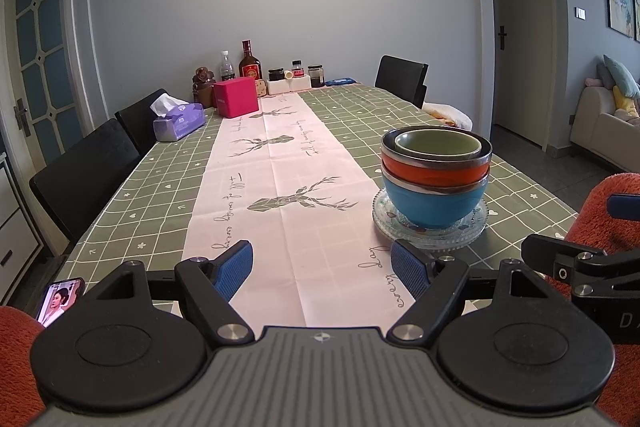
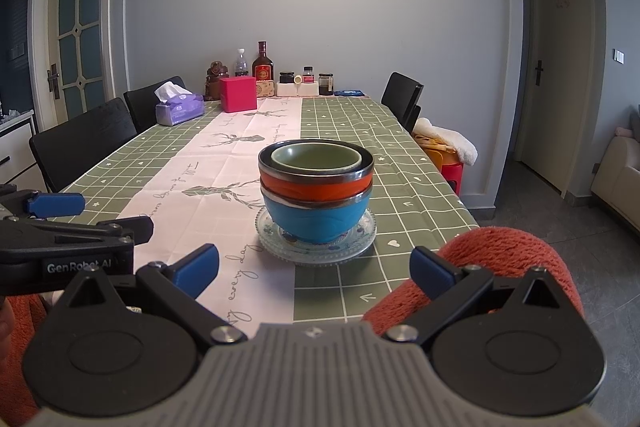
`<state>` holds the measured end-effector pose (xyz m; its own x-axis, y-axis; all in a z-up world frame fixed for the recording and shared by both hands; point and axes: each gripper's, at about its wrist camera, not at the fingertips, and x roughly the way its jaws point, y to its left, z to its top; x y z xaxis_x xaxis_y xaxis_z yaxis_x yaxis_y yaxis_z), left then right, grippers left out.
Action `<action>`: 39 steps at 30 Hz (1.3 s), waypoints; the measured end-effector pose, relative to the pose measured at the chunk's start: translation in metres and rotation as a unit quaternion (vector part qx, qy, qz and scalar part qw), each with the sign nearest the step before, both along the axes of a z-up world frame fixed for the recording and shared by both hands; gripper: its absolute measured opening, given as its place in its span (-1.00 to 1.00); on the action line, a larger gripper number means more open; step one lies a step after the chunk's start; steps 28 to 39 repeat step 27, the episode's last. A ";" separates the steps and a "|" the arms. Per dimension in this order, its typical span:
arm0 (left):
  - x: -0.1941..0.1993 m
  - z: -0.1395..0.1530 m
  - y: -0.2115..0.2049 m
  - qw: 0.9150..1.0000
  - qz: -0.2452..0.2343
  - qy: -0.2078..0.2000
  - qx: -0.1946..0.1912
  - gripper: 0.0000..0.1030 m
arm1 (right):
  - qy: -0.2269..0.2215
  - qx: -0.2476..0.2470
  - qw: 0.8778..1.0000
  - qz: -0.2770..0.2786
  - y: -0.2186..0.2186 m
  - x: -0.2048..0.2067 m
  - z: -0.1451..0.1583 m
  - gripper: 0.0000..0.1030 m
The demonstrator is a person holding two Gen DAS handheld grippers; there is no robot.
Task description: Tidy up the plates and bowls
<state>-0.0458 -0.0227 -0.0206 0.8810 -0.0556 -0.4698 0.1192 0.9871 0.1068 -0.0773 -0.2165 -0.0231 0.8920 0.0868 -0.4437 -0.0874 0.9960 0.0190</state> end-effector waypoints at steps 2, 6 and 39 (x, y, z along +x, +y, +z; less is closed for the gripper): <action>0.000 0.000 0.000 1.000 0.000 0.000 0.000 0.79 | 0.000 0.000 1.000 0.000 0.000 0.000 0.000 0.93; 0.000 0.000 0.000 1.000 0.001 0.000 -0.001 0.79 | 0.000 0.000 1.000 0.000 0.000 0.000 0.000 0.93; 0.000 0.001 0.002 1.000 0.001 -0.001 0.000 0.79 | 0.004 0.002 1.000 0.003 0.001 0.002 -0.003 0.94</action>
